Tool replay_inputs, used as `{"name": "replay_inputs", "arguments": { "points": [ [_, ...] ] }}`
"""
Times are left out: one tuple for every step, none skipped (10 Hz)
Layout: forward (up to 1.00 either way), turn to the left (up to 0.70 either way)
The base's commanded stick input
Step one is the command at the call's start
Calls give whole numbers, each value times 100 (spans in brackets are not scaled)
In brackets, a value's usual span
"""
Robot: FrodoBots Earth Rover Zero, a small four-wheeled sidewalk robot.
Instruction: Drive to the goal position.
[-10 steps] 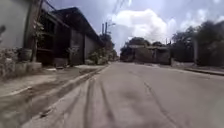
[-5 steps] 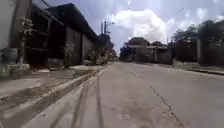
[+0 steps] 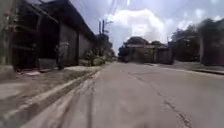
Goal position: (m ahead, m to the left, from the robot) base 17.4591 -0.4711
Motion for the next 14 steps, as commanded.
{"name": "replay_inputs", "arguments": {
  "points": [
    [100,-1],
    [100,-1],
    [100,-2],
    [100,-2],
    [100,-1],
    [100,0],
    [100,-4],
    [100,-8],
    [100,-5],
    [100,0],
    [100,0],
    [100,0],
    [100,0],
    [100,-1]
  ]
}}
